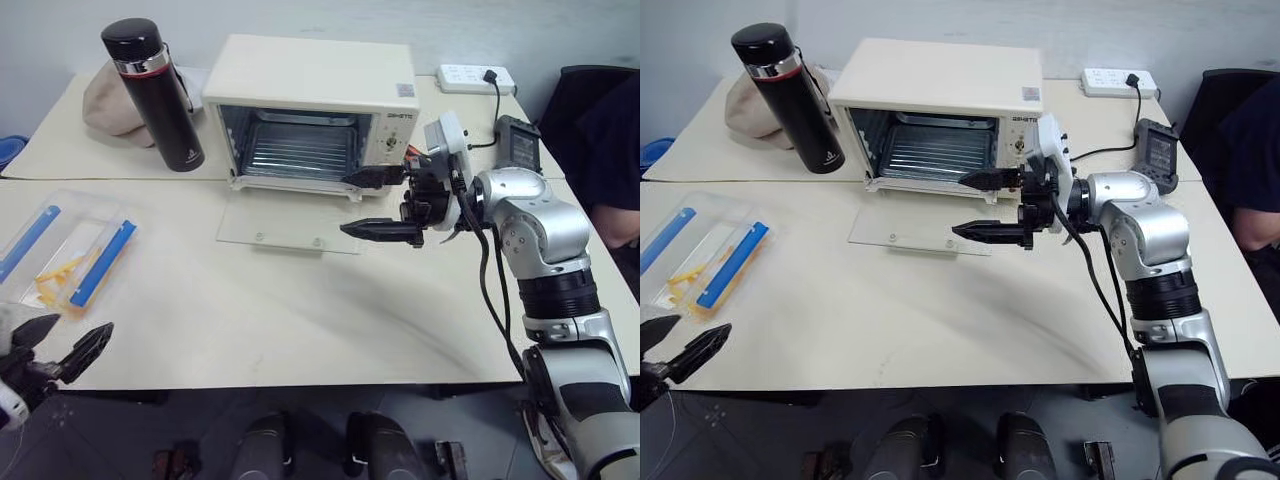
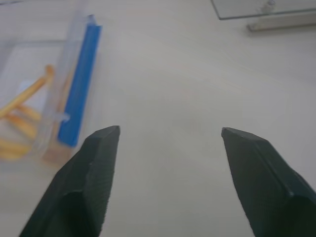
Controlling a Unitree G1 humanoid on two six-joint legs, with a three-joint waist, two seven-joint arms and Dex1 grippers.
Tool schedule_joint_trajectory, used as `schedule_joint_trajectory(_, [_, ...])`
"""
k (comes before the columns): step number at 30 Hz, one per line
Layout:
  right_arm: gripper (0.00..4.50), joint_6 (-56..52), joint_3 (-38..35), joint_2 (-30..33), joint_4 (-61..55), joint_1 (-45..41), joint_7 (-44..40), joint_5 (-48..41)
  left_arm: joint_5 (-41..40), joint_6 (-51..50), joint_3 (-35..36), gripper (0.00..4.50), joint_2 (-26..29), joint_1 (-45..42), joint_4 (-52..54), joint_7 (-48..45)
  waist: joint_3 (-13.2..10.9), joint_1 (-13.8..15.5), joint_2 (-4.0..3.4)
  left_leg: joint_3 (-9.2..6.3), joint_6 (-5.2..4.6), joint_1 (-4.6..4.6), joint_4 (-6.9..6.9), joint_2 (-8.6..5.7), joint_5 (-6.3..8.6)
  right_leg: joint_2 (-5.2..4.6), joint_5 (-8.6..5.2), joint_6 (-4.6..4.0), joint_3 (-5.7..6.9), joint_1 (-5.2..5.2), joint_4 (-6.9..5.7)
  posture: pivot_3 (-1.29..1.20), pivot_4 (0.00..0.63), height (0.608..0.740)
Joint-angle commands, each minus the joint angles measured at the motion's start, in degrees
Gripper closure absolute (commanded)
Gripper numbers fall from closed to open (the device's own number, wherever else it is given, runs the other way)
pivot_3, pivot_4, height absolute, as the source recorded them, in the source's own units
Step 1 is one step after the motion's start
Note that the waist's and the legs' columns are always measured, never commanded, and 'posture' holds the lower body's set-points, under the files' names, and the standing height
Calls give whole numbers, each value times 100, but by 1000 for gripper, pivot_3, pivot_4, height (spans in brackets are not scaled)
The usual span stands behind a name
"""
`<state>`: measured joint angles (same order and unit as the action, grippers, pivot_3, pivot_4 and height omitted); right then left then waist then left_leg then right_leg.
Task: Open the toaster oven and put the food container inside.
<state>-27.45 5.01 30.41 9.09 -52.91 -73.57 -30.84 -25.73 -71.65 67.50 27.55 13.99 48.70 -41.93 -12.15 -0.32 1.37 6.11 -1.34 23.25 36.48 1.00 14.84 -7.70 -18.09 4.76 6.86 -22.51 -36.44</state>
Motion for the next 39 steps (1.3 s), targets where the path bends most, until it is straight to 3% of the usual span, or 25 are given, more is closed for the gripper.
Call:
schedule_joint_trajectory(1, [0, 280, 77, -133, 186, -280, -165, 170, 340, -1150, 1035, 49, -166, -781, -329, 958, 3, 7, 6, -1, 0, 0, 1, 1, 0, 2, 0, 0, 2, -1, -2, 0, 150, 740])
schedule_joint_trajectory(5, [0, 215, 78, -158, 130, -271, -361, 120, 787, -2069, 1573, 49, -217, -2067, -770, 1804, 8, 16, 13, -2, -23, 2, 2, 0, -14, 5, 1, 0, 7, -1, -8, 0, 150, 740])
schedule_joint_trajectory(12, [0, -9, 13, -181, -117, -84, -225, 78, 1551, -2085, 1216, 49, -68, -3993, -1872, 3374, 18, 8, 32, 3, 0, 2, 2, 0, 4, 6, 4, 7, 6, 0, -22, 0, 150, 740])
schedule_joint_trajectory(26, [0, -516, -265, -53, -1079, 566, 361, -203, 2188, -2085, 618, 49, 178, -5249, -3459, 4393, 21, -72, 39, 25, 14, 2, -2, 6, 18, 12, 6, 9, -7, -13, -25, 0, 150, 740])
schedule_joint_trajectory(30, [0, -600, -359, 42, -1274, 705, 494, -247, 2440, -2085, 780, 906, 295, -5536, -3759, 4599, 22, -86, 41, 26, 16, 3, -2, 6, 19, 11, 6, 9, -9, -15, -26, 0, 150, 740])
schedule_joint_trajectory(39, [0, -1023, -640, 529, -1560, 879, 559, -564, 2656, -2085, 832, 3684, 415, -5786, -4121, 4654, 21, -107, 42, 33, 18, 2, -7, 5, 20, 10, 6, 9, -14, -19, -27, 0, 150, 740])
